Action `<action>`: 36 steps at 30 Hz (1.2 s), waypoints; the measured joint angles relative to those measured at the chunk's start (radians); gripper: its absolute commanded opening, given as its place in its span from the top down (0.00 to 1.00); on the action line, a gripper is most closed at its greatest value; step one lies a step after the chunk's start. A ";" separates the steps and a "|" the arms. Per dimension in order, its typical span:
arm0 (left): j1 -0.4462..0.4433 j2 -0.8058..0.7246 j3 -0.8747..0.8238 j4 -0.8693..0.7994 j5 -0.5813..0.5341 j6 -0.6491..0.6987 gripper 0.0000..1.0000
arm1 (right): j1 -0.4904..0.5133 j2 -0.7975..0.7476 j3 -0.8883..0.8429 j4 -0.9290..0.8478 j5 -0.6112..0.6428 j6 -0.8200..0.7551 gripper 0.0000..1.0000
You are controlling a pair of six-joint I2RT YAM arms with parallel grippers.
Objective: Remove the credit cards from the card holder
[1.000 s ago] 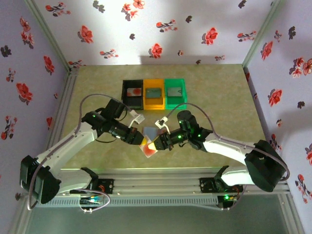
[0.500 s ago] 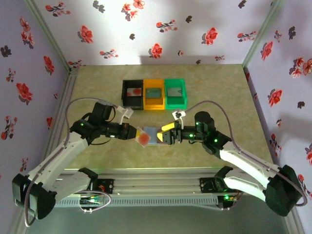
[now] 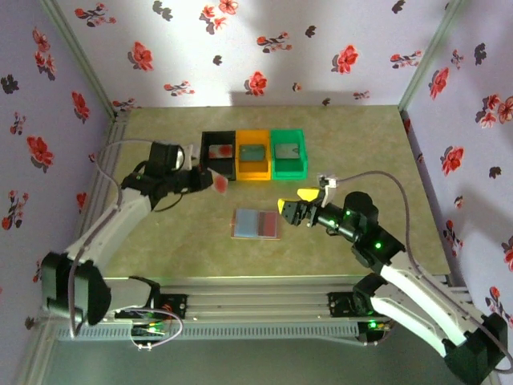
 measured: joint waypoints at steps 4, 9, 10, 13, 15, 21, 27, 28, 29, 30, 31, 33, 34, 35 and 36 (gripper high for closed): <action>0.039 0.138 0.145 0.032 -0.054 -0.002 1.00 | -0.001 -0.035 0.046 -0.095 0.080 -0.023 0.01; 0.084 0.306 0.287 0.060 -0.082 -0.003 1.00 | -0.001 -0.065 0.068 -0.152 0.105 -0.048 0.01; 0.091 0.344 0.311 0.064 -0.084 -0.003 1.00 | -0.001 -0.070 0.068 -0.159 0.105 -0.049 0.01; 0.106 0.455 0.380 0.070 -0.084 -0.007 1.00 | -0.001 -0.078 0.068 -0.170 0.104 -0.055 0.01; 0.114 0.521 0.415 0.076 -0.072 -0.025 1.00 | -0.001 -0.080 0.068 -0.170 0.097 -0.056 0.01; 0.131 0.691 0.528 0.092 -0.040 -0.077 1.00 | -0.001 -0.084 0.068 -0.170 0.066 -0.056 0.01; 0.133 0.829 0.637 0.103 -0.023 -0.120 1.00 | -0.001 -0.089 0.068 -0.169 0.043 -0.057 0.01; 0.133 0.843 0.647 0.105 -0.023 -0.126 1.00 | -0.001 -0.089 0.068 -0.169 0.039 -0.057 0.01; 0.133 0.855 0.655 0.104 -0.023 -0.131 1.00 | -0.001 -0.089 0.068 -0.169 0.035 -0.057 0.01; 0.133 0.866 0.664 0.103 -0.023 -0.137 1.00 | -0.001 -0.089 0.068 -0.169 0.034 -0.057 0.01; 0.133 0.877 0.674 0.103 -0.023 -0.143 1.00 | -0.001 -0.089 0.068 -0.169 0.032 -0.057 0.01; 0.133 0.890 0.692 0.100 -0.024 -0.149 1.00 | -0.001 -0.089 0.068 -0.169 0.029 -0.057 0.01; 0.133 0.893 0.698 0.099 -0.026 -0.151 1.00 | -0.001 -0.089 0.068 -0.169 0.028 -0.057 0.01; 0.133 0.896 0.705 0.098 -0.027 -0.152 1.00 | -0.001 -0.089 0.068 -0.169 0.025 -0.057 0.01; 0.133 0.897 0.711 0.098 -0.029 -0.155 1.00 | -0.001 -0.089 0.068 -0.168 0.023 -0.057 0.01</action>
